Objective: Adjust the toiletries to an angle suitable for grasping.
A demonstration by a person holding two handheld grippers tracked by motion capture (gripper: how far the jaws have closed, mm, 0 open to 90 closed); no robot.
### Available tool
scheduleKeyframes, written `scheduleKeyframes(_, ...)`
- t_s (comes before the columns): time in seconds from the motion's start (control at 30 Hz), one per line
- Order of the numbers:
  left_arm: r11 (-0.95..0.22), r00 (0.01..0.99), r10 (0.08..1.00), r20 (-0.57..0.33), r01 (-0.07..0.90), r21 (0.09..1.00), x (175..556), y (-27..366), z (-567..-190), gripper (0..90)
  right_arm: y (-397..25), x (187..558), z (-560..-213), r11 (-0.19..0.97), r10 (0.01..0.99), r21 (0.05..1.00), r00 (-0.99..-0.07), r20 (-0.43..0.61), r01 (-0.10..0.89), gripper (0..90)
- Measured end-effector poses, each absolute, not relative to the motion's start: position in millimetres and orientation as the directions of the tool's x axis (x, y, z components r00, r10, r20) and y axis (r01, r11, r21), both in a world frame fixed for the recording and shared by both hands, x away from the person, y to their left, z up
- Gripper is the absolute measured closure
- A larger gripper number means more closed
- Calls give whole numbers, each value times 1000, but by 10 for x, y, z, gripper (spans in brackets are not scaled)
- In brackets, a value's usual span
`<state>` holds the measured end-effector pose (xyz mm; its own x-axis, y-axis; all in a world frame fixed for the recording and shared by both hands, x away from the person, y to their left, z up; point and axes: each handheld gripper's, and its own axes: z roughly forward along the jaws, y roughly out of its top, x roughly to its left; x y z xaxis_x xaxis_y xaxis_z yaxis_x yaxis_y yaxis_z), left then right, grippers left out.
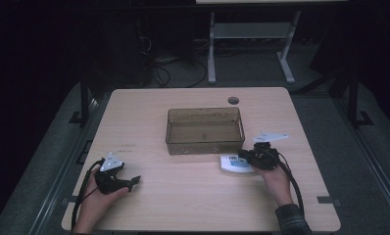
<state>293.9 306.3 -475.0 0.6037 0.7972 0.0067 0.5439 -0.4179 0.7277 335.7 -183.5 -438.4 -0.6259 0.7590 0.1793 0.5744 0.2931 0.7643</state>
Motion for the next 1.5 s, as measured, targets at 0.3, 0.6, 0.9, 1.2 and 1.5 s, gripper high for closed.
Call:
scheduleKeyframes(0.3,-418,604,797,6,544,728,2939,3063,-4750,133,-1627,3454,-4482,329,760,754,-634,146,569,900)
scheduleKeyframes(0.6,-418,604,797,6,544,728,2939,3063,-4750,133,-1618,3463,-4490,329,757,750,-635,155,574,900)
scheduleKeyframes(0.9,-418,604,797,6,544,728,2939,3063,-4750,133,-1586,3451,-4509,346,749,738,-645,155,579,900)
scheduleKeyframes(1.2,-418,604,797,7,544,727,2939,3063,-4750,133,-1549,3384,-4494,363,727,727,-665,170,583,900)
scheduleKeyframes(1.5,-418,604,797,7,544,728,2939,3063,-4750,133,-1552,3299,-4485,369,712,725,-678,181,581,900)
